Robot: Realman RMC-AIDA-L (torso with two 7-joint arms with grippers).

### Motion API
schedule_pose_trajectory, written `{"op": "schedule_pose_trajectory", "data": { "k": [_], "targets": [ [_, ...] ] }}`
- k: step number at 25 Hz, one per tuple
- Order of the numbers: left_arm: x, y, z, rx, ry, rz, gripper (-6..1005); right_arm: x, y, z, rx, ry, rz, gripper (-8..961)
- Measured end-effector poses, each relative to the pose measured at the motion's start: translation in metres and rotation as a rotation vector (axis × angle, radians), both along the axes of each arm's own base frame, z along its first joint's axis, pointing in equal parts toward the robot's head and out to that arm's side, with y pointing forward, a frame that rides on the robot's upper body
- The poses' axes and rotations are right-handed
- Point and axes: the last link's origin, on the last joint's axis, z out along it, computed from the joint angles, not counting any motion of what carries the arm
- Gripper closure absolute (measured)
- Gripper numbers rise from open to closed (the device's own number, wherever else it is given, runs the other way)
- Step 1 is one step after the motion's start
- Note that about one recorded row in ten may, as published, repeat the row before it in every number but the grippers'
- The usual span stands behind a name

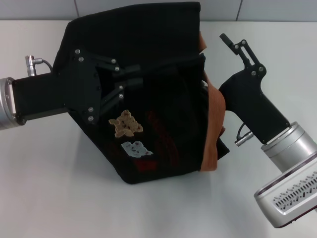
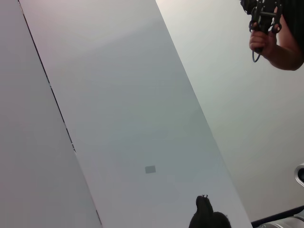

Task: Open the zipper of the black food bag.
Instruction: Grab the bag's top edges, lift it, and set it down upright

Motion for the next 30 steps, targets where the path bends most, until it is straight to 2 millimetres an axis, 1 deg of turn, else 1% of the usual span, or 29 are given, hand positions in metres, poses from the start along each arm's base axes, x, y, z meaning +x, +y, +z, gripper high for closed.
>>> {"op": "schedule_pose_trajectory", "data": {
  "k": [14,16,22,27,30],
  "targets": [
    [0.001,0.003,0.0,0.007,0.004,0.004,914,0.0,-0.003,-0.002,-0.014,-0.011,0.009,229],
    [0.001,0.003,0.0,0.009,0.007,0.006,914,0.0,-0.004,-0.004,-0.021,-0.016,0.017,425],
    [0.002,0.004,-0.002,0.011,0.006,0.002,915,-0.001,-0.005,-0.006,-0.034,-0.029,0.035,555],
    [0.002,0.005,-0.003,0.013,0.007,0.002,916,-0.002,-0.003,-0.008,-0.046,-0.046,0.032,663],
    [0.002,0.006,-0.003,0.013,0.007,0.004,917,-0.001,-0.002,-0.01,-0.051,-0.058,0.028,779]
  ]
}}
